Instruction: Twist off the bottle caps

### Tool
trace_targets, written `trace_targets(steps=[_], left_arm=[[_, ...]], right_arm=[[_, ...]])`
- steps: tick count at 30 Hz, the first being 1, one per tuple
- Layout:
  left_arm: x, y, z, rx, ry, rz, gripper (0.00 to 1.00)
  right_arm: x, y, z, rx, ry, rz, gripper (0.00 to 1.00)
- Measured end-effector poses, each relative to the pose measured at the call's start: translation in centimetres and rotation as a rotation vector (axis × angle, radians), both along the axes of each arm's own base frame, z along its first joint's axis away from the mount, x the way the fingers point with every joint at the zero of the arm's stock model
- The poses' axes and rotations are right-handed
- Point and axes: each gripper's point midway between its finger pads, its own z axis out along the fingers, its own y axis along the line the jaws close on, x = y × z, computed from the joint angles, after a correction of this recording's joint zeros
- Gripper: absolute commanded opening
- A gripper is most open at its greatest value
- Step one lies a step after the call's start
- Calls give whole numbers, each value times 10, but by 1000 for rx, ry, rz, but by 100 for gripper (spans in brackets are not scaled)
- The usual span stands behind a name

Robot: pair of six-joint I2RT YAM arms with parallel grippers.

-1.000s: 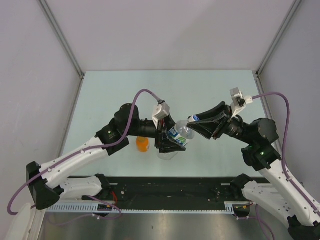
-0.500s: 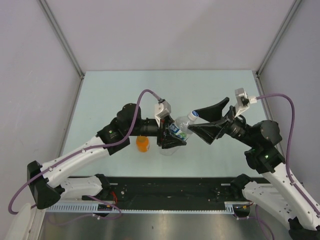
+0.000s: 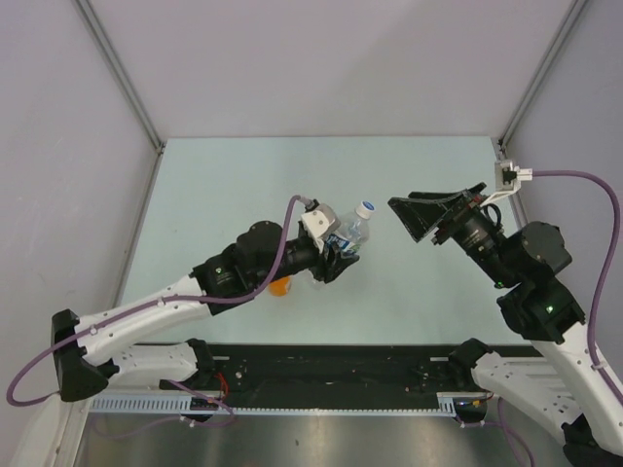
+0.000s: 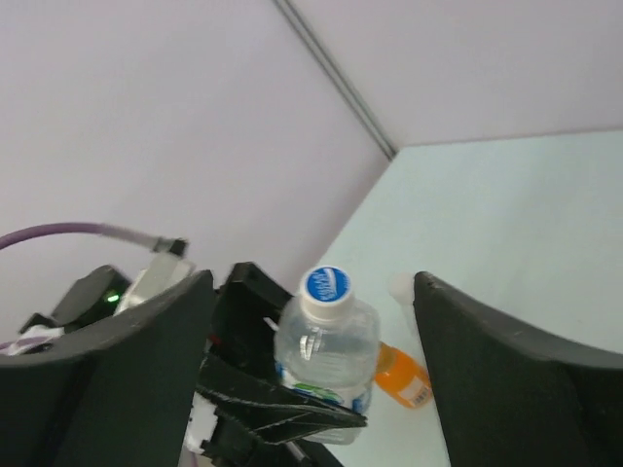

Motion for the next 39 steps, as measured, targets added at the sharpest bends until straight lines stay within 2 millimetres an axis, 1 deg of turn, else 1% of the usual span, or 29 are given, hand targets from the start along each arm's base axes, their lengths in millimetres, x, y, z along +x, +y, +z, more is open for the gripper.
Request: trace_targets(steps=[1,2,3,4,5,6,7,12,16,17,19,24,28,33,39], left_arm=[[5,4,-1,8,-30,45,0],[3,3,-1,11,-48,55,0],[5,4,-1,14,-68,79,0],[7,5,-1,20,-97,105,0],[8,5,-1,26,-119,127,0],[8,5,-1,31,-141,148,0],[9,6,0,37,-163,166,0],[15,6,9,39,-238,250,0],[22,7,8,55,-262,298,0],[24,7,7,58,-266,305,0],[25,7,6,64,-269,314,0],[26,6,4,72,-275,317,0],[26,6,4,72,-274,316,0],[26,6,4,73,-274,315,0],[25,6,4,73,-274,313,0]], right_arm=[[5,-1,-7,-8,34,-22,62],[8,-1,-13,-18,56,-35,55],[11,-1,-19,-24,83,-53,51],[14,-2,-25,-29,108,-66,53],[15,-2,-28,-35,123,-75,62],[16,-2,-31,-35,138,-81,66],[17,-1,-34,-36,154,-85,68],[13,9,-38,-31,179,-69,69],[7,20,-41,-38,190,-39,69],[6,22,-42,-41,192,-33,66],[4,27,-43,-47,194,-22,64],[3,42,-46,-68,187,4,62],[9,51,-57,-107,199,-2,60],[17,53,-63,-139,194,-37,61],[23,50,-59,-136,170,-71,63]])
